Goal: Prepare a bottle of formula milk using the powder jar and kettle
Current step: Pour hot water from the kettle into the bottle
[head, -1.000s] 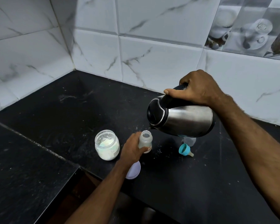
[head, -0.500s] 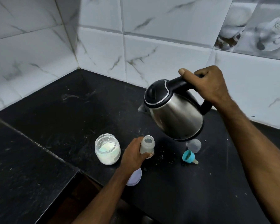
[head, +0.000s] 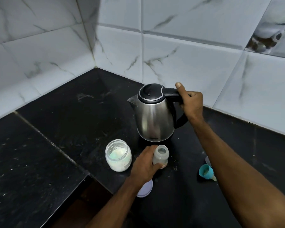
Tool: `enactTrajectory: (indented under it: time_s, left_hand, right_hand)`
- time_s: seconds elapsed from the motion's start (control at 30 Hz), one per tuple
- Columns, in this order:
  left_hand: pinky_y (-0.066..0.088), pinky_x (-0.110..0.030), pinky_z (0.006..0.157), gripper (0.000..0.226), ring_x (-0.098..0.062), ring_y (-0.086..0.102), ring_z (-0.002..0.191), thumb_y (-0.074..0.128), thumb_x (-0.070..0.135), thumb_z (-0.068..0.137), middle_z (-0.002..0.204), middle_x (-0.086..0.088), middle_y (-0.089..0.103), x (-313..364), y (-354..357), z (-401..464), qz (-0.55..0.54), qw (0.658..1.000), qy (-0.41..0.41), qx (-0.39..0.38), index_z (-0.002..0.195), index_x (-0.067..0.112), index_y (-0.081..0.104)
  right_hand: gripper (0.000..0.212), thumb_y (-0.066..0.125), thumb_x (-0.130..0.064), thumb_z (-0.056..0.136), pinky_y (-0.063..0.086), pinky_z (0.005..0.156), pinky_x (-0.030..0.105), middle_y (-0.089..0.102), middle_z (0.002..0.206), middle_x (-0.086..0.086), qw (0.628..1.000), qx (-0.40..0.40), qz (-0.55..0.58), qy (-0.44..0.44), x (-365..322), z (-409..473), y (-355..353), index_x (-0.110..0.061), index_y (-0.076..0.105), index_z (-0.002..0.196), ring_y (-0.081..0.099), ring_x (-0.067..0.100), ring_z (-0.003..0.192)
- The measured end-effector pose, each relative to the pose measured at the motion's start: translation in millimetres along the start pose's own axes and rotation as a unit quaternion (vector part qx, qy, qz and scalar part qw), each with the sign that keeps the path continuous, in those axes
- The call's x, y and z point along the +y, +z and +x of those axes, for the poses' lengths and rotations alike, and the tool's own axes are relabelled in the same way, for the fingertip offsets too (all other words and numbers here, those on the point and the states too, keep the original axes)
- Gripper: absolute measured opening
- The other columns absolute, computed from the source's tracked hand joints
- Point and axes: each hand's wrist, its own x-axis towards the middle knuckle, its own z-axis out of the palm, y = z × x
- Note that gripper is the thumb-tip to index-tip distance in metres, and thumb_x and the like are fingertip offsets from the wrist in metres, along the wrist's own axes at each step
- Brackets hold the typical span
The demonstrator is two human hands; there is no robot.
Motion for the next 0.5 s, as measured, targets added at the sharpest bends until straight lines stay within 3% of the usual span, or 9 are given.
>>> enactTrajectory:
  time_s: [0.17,0.33,0.5]
  left_hand:
    - [0.048,-0.034,0.094,0.057,-0.002,0.058,0.107,0.061,0.057,0.068,0.117,0.016,0.059,-1,1,0,0.004,1.0,-0.005,0.0,0.121,0.035,0.056]
    - [0.048,-0.036,0.095,0.059,-0.005,0.057,0.111,0.064,0.052,0.068,0.121,0.015,0.059,-2,1,0,0.009,1.0,-0.007,-0.002,0.124,0.034,0.055]
    - [0.047,-0.035,0.095,0.058,-0.004,0.056,0.11,0.064,0.052,0.07,0.12,0.015,0.058,-1,0,0,0.016,1.0,-0.006,-0.013,0.124,0.034,0.055]
  right_hand:
    - [0.087,0.066,-0.072,0.072,0.032,0.051,0.042,0.033,0.049,0.012,0.999,-0.003,0.022,0.024,18,1,24,0.006,0.032,0.051,0.033,0.023,0.047]
    - [0.079,0.065,-0.077,0.068,0.034,0.05,0.039,0.031,0.047,0.008,0.999,0.0,0.026,0.039,34,1,33,-0.007,0.035,0.045,0.034,0.023,0.046]
    - [0.077,0.066,-0.072,0.072,0.034,0.049,0.04,0.034,0.045,0.009,0.998,0.0,0.044,0.038,44,5,33,-0.006,0.038,0.044,0.036,0.025,0.044]
